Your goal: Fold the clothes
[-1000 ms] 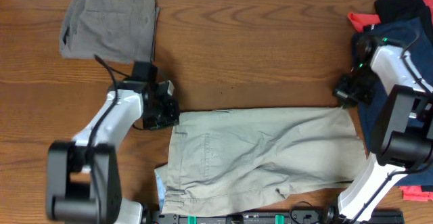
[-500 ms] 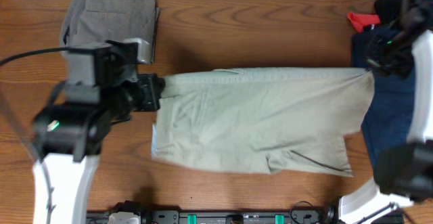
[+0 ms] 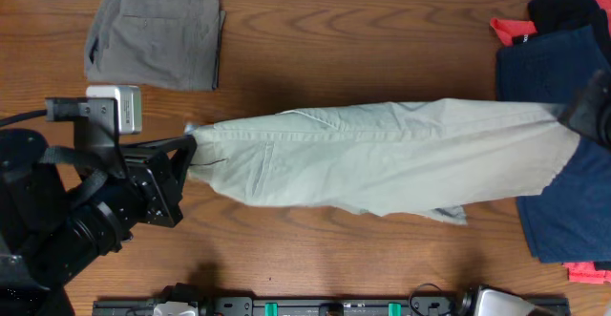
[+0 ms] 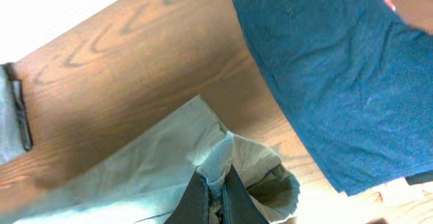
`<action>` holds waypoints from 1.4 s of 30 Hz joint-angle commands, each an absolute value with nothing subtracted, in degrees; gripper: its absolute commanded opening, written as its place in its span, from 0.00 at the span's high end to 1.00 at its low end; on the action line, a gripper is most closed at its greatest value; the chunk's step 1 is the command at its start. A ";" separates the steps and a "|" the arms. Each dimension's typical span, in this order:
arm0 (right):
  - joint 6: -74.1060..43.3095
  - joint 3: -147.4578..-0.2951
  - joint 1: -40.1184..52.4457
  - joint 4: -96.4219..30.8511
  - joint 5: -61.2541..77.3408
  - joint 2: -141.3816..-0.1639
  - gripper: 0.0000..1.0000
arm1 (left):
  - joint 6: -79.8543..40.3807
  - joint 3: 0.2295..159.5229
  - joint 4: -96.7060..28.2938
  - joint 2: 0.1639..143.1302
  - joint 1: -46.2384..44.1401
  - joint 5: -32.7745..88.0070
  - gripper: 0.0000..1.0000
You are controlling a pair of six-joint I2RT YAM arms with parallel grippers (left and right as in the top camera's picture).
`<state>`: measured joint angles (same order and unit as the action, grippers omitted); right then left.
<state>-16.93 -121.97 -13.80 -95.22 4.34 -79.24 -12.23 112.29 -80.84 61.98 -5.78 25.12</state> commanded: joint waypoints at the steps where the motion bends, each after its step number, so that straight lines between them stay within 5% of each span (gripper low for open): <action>1: -15.57 -122.34 -14.72 -94.61 4.51 -79.92 0.99 | -12.73 112.73 -80.53 65.80 -5.58 24.75 0.94; 8: -15.84 -122.30 -14.61 -89.10 4.58 -86.32 0.99 | -12.73 112.73 -75.33 79.79 -5.52 17.39 0.94; 18: -16.88 -125.05 -15.38 -63.55 19.46 -97.62 0.99 | -12.32 126.89 -57.91 102.08 -5.41 17.04 0.94; 29: -14.52 -152.64 -26.24 -75.75 20.21 -97.41 0.99 | -10.76 157.05 -60.25 100.49 -3.92 16.05 0.94; 42: -9.54 -129.78 -16.51 -83.33 20.32 -98.80 0.99 | -7.99 139.63 -83.83 110.45 -5.21 21.06 0.94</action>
